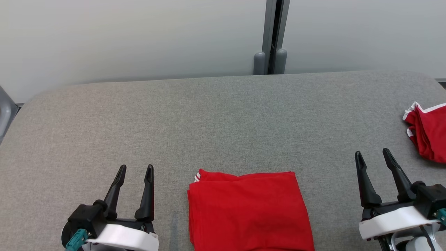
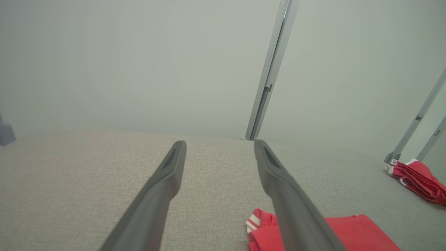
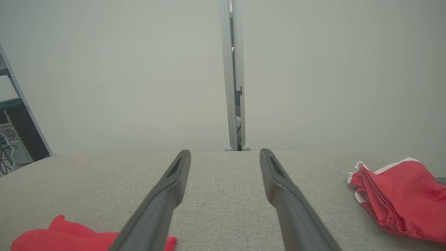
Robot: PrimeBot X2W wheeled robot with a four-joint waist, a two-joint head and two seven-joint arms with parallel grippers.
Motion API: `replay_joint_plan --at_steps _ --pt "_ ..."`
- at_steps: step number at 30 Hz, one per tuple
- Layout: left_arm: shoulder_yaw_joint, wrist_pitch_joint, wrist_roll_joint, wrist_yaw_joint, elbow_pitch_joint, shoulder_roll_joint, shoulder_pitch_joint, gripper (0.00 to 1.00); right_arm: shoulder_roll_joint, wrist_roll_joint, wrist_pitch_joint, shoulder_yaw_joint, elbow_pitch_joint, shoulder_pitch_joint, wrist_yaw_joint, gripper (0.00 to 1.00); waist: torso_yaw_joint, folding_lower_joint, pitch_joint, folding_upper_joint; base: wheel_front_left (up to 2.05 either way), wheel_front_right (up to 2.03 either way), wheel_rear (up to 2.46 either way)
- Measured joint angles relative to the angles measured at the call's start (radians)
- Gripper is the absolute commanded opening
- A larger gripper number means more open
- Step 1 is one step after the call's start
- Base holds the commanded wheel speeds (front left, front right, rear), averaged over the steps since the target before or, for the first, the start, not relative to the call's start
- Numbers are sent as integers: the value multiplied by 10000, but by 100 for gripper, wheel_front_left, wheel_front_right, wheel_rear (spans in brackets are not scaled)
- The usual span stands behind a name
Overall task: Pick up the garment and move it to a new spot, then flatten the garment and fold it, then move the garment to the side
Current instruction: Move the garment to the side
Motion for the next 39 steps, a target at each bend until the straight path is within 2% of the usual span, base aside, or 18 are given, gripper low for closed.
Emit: replay_joint_plan --at_steps 30,33,39 --pt "-58 0 2 -2 52 0 -10 100 19 -10 0 2 163 -50 -2 100 4 0 134 0 0 0 0" --pt "-82 0 2 -4 65 -2 -28 100 40 332 0 412 477 -37 -2 100 30 0 211 0 0 0 0" --pt "-159 0 -2 -4 69 0 -170 100 2 1678 360 1918 1302 46 -2 100 124 0 422 0 0 0 0"
